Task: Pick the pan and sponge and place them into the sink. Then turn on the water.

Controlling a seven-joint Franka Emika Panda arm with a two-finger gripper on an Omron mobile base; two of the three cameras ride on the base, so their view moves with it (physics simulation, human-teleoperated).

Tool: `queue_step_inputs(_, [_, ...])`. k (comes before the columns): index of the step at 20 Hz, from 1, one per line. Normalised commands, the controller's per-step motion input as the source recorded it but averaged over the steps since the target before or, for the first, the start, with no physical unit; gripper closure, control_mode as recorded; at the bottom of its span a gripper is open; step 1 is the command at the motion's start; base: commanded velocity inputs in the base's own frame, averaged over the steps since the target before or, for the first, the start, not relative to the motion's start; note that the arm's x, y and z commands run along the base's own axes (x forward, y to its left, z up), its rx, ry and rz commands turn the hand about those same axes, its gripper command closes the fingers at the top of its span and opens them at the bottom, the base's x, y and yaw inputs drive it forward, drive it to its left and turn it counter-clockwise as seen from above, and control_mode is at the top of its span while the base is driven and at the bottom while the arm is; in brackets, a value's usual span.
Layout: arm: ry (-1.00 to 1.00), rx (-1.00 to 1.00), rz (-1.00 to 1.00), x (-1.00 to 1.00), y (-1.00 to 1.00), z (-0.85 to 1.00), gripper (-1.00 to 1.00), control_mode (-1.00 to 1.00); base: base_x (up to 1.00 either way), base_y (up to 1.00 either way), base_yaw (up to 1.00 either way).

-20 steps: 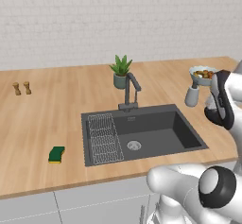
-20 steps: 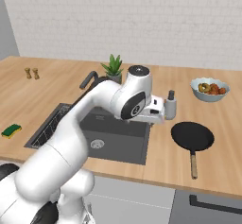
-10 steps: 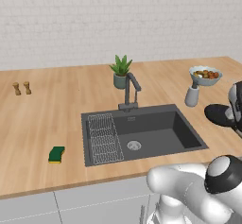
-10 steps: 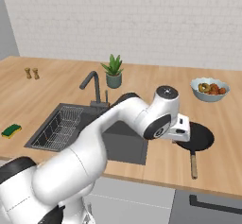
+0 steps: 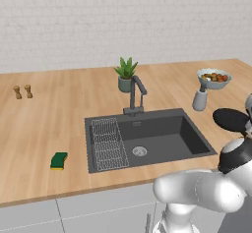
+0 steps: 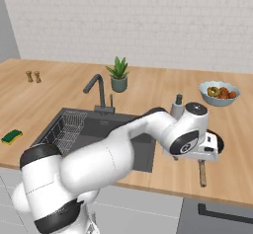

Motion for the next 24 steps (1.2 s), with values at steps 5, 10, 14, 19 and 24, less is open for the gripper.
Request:
queue_step_inputs(5, [0.11,0.01,0.00,0.00,-0.50,-0.31,-1.00,-1.00,0.00,0.00,0.00])
queue_step_inputs(10, [0.06,0.00,0.00,0.00,-0.37,-0.39,-1.00,-1.00,0.00,0.00,0.00])
queue_step_inputs(14, [0.04,0.00,0.00,0.08,-0.04,-0.40,-1.00,-1.00,0.00,0.00,0.00])
queue_step_inputs(19, [0.00,0.03,0.00,0.20,0.00,-0.36,-1.00,-1.00,0.00,0.00,0.00])
queue_step_inputs(24, [0.01,0.03,0.00,0.34,0.00,-0.30,-1.00,-1.00,0.00,0.00,0.00])
